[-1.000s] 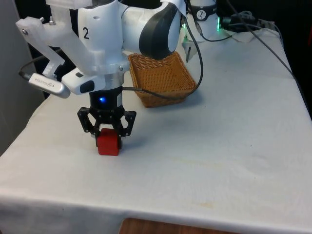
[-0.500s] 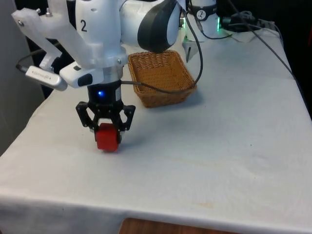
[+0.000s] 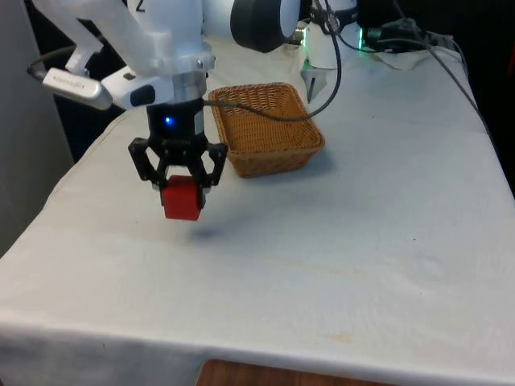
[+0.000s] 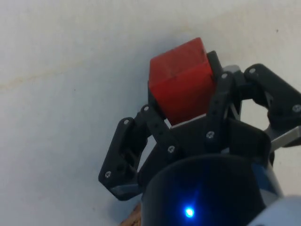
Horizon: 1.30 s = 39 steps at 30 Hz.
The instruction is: Pick up the cube and place it into the basket.
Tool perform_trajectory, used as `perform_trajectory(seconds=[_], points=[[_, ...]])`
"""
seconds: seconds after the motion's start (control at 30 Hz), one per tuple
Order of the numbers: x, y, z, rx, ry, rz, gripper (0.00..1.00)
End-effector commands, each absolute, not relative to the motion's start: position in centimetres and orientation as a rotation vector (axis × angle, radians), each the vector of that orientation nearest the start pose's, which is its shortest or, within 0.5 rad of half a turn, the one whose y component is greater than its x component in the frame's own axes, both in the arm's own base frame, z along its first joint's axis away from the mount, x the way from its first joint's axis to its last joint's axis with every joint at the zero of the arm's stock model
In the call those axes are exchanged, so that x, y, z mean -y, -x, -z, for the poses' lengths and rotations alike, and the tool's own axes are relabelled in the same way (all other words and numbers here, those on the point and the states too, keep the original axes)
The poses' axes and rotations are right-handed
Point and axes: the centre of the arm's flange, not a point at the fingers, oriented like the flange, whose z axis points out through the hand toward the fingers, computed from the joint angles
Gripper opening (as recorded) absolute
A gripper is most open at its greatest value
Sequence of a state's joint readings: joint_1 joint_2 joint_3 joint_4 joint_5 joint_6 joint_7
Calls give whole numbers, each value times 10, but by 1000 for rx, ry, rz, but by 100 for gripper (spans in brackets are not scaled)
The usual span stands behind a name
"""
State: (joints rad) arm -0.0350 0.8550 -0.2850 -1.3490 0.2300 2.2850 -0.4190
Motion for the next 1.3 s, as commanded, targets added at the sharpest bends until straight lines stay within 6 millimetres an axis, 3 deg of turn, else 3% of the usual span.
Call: perform_trajectory(seconds=[0.0,0.2,0.47,0.5,0.77,0.8,1.27], points=[[184,-723,-241,105,3209,166,0],[180,-717,-252,98,3196,161,0],[174,-695,-272,104,3201,155,0],[174,-700,-268,105,3191,145,0],[168,-678,-287,112,3196,144,0],[167,-682,-284,113,3184,134,0],[156,-645,-302,127,3183,114,0]])
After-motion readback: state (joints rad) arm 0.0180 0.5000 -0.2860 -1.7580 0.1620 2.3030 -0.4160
